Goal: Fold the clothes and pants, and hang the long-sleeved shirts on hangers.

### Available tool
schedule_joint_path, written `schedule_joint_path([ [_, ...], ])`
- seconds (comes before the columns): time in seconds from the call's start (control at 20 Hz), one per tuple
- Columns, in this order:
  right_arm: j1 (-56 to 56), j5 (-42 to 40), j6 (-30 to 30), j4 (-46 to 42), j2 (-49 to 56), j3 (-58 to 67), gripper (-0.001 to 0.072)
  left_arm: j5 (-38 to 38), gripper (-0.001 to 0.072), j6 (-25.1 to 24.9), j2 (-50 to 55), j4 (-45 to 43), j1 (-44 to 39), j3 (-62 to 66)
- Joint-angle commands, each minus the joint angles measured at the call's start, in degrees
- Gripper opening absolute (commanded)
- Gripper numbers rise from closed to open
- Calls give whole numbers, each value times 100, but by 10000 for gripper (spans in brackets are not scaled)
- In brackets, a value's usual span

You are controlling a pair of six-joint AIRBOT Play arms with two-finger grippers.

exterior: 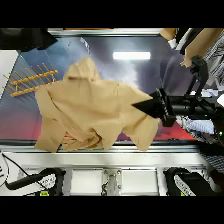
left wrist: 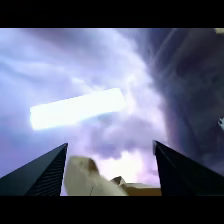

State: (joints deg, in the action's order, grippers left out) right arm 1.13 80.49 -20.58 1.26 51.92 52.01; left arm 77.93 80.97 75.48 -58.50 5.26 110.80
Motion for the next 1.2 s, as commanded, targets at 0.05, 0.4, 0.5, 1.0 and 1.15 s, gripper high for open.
schedule_joint_path([
  [0.05,2,-708,275,415,0,2,9,-269,568,0,-780,9,577,-990],
  [0.4,-170,-876,-162,275,-42,7,6,-501,568,-127,-1364,13,946,-2618],
  [0.5,-481,-1032,-391,-90,-142,59,6,-597,568,-125,-1388,35,984,-2879],
  [1.0,-3508,-2369,-1965,-2673,-1082,1222,5,-756,12,-323,-1381,452,-24,-2951],
  [1.15,-4308,-2966,-2719,-3624,-1353,1405,5,-1034,12,-323,-1381,446,-516,-2951],
])
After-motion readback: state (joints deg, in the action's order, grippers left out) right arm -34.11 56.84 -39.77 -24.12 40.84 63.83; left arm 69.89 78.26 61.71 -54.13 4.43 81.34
